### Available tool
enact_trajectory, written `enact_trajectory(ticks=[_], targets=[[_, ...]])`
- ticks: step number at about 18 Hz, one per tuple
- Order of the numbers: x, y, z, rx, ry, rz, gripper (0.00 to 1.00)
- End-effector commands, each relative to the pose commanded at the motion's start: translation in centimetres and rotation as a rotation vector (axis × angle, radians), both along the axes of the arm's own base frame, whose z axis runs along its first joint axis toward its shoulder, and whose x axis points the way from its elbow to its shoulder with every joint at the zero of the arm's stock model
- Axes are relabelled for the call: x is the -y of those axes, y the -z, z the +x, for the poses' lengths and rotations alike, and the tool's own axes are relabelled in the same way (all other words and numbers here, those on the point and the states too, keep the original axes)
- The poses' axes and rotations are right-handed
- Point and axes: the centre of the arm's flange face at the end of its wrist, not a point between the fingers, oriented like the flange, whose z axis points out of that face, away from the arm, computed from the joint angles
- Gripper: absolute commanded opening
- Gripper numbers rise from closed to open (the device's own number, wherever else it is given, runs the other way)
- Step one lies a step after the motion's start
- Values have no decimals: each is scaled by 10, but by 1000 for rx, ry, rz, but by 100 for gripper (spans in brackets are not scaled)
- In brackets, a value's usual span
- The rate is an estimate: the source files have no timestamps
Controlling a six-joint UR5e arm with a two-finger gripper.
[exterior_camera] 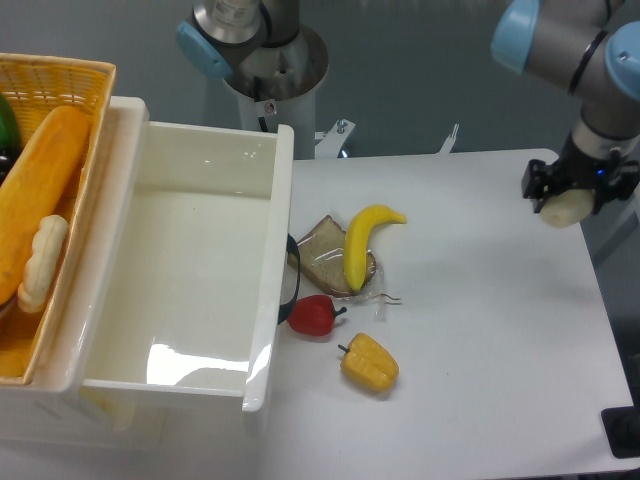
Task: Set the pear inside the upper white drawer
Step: 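Carry the held pale pear with the gripper toward the open white bin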
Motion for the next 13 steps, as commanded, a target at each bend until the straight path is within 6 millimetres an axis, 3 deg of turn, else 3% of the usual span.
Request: enact_trajectory(ticks=[6, 13], targets=[[-20, -15, 17, -7, 38, 13, 11], [-38, -46, 53, 30, 29, 9, 15]])
